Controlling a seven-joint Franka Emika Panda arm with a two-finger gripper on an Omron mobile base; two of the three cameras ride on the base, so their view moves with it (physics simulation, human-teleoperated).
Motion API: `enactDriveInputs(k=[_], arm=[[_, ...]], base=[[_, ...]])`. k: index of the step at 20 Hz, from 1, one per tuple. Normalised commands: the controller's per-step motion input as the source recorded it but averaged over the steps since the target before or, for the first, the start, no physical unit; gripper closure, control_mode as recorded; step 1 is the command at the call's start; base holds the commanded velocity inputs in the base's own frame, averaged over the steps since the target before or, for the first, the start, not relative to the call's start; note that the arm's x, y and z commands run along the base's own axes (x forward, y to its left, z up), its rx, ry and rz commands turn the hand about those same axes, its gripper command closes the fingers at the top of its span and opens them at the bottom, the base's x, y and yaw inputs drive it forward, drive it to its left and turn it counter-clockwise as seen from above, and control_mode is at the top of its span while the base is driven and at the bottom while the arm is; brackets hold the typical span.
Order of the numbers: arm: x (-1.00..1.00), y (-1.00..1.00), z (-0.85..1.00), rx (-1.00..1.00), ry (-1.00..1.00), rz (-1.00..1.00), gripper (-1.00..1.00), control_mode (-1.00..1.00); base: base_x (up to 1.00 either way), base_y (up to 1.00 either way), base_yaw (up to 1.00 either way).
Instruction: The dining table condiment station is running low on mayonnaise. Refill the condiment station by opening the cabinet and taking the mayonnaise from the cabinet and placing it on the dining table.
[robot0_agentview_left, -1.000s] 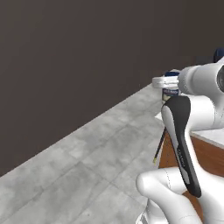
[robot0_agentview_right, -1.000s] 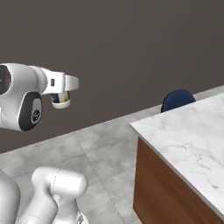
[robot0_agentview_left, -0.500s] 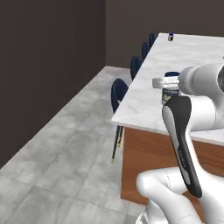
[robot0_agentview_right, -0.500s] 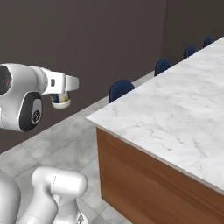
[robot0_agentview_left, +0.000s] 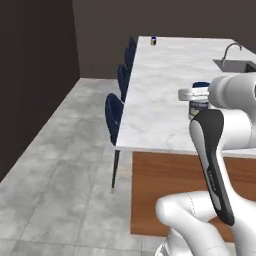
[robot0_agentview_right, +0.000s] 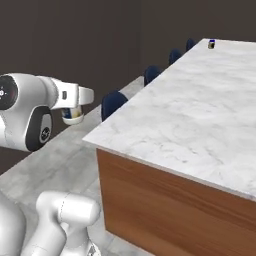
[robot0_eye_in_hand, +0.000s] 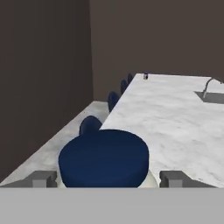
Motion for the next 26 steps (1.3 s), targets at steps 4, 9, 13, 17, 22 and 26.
enactDriveInputs(k=[4,9,13,17,22,26], arm=[[0.0,0.0,0.0,0.0,0.0,0.0,1.0,1.0],[0.0,0.0,0.0,0.0,0.0,0.0,1.0,1.0],[0.0,0.0,0.0,0.0,0.0,0.0,1.0,1.0],[0.0,0.0,0.0,0.0,0.0,0.0,1.0,1.0],[0.0,0.0,0.0,0.0,0.0,0.0,1.0,1.0],[0.0,0.0,0.0,0.0,0.0,0.0,1.0,1.0]], base=[[0.09,1.0,-0.28],[0.27,1.0,-0.3],[0.51,1.0,-0.32],[0.7,1.0,-0.3],[0.95,0.96,-0.24],[1.0,0.71,-0.19]])
